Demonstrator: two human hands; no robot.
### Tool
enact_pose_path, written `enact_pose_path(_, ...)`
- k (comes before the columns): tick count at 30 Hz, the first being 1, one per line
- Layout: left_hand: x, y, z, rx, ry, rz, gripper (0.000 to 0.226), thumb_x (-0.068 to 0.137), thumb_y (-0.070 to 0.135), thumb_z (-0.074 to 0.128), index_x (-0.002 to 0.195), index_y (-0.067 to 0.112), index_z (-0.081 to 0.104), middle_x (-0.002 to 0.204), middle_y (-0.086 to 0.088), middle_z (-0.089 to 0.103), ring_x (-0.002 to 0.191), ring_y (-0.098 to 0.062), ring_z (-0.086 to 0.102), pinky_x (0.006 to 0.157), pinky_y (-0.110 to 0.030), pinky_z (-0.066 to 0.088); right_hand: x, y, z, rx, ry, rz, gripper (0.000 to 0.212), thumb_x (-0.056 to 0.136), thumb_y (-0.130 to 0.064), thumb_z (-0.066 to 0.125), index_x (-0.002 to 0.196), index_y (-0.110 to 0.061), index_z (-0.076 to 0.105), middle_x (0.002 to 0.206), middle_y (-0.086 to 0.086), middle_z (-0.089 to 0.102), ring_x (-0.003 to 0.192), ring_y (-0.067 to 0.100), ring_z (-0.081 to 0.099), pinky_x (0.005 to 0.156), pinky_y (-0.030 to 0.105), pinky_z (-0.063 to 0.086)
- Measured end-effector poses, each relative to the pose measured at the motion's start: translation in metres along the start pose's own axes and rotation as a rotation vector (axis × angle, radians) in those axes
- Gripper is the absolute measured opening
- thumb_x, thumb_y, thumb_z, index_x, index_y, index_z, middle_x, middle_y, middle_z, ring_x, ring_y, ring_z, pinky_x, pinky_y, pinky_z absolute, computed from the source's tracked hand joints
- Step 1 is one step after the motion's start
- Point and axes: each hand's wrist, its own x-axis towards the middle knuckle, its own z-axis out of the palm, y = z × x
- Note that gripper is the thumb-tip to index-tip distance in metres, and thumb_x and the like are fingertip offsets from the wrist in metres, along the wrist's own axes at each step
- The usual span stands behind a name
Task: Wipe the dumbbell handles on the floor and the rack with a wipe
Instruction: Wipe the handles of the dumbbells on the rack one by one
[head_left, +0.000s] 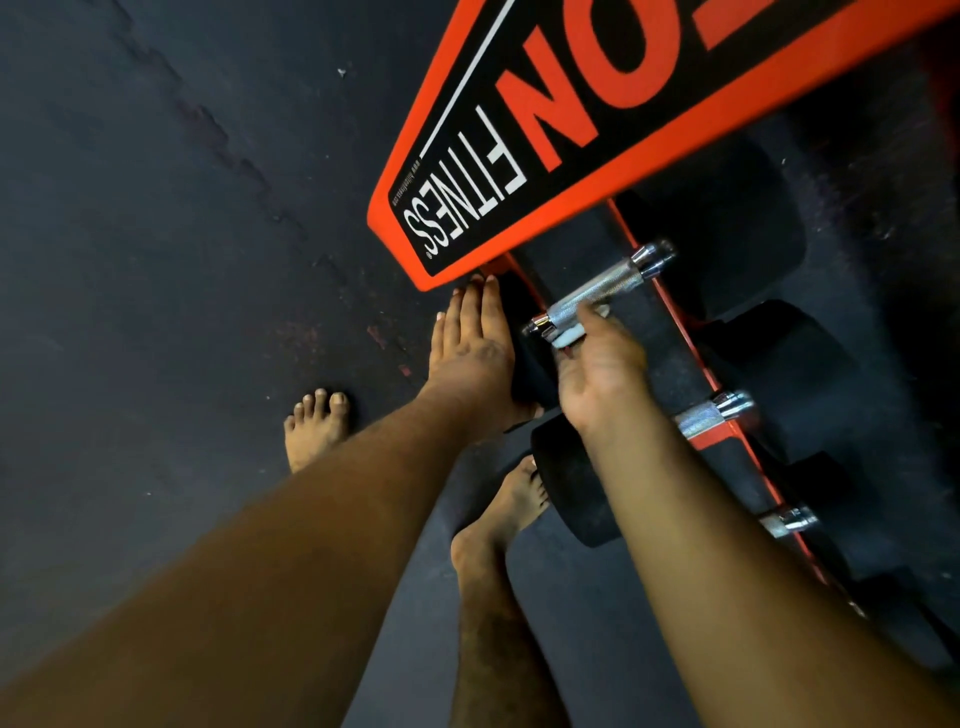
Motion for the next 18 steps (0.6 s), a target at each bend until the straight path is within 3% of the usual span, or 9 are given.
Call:
enact_pose_path(5,0.000,-0.001,0.003,0.014,0.005,0.008,0.145,0.073,0.050,0.086,0.155,0.008,-0.026,0.167,-0.015,-0.022,0.154,-0.029,-0.022,0.126,-0.043,-0.011,0.010,-0.034,0.005,0.161,0.114,-0.139,0.025,0.091,-0.004,0.068,0.115,0.000,0.064,0.108,0.014,0.072,0.088,0.020,0.071,0.076,0.031,0.059)
enact_pose_path(7,0.000,-0.001,0.002,0.016,0.006,0.014,0.145,0.073,0.050,0.086,0.155,0.008,-0.026,0.167,-0.015,-0.023,0.154,-0.029,-0.022,0.126,-0.043,-0.011,0.017,-0.043,0.009,0.104,0.144,-0.134,0.021,0.090,-0.008,0.070,0.109,-0.001,0.065,0.096,0.011,0.072,0.079,0.019,0.070,0.065,0.030,0.058)
enact_pose_path(8,0.000,-0.001,0.002,0.014,0.006,0.014,0.145,0.073,0.050,0.086,0.155,0.008,-0.026,0.167,-0.015,-0.022,0.154,-0.029,-0.022,0.126,-0.043,-0.011,0.018,-0.044,0.011,0.054,0.119,-0.119,0.009,0.091,-0.009,0.068,0.098,-0.003,0.066,0.088,0.009,0.069,0.076,0.019,0.068,0.066,0.030,0.057)
enact_pose_path(10,0.000,-0.002,0.002,0.010,0.013,0.016,0.145,0.073,0.050,0.086,0.155,0.008,-0.026,0.167,-0.014,-0.022,0.154,-0.029,-0.021,0.126,-0.043,-0.011,0.018,-0.044,0.014,0.000,0.054,-0.129,0.011,0.093,-0.009,0.062,0.082,-0.007,0.061,0.081,0.009,0.063,0.075,0.020,0.064,0.071,0.031,0.054)
enact_pose_path(14,0.000,-0.004,0.003,0.004,0.018,0.022,0.145,0.073,0.049,0.086,0.155,0.008,-0.026,0.167,-0.014,-0.023,0.154,-0.029,-0.022,0.126,-0.043,-0.011,0.014,-0.047,0.009,0.099,0.083,-0.162,0.010,0.087,-0.006,0.072,0.093,-0.005,0.065,0.091,0.010,0.070,0.085,0.023,0.070,0.080,0.037,0.060)
enact_pose_path(18,-0.001,-0.002,0.003,0.009,0.024,0.026,0.145,0.072,0.049,0.086,0.156,0.008,-0.025,0.167,-0.014,-0.023,0.154,-0.028,-0.022,0.126,-0.043,-0.011,0.018,-0.049,0.012,0.023,0.061,-0.131,0.009,0.089,-0.011,0.069,0.093,-0.005,0.065,0.089,0.013,0.071,0.078,0.023,0.070,0.069,0.034,0.058)
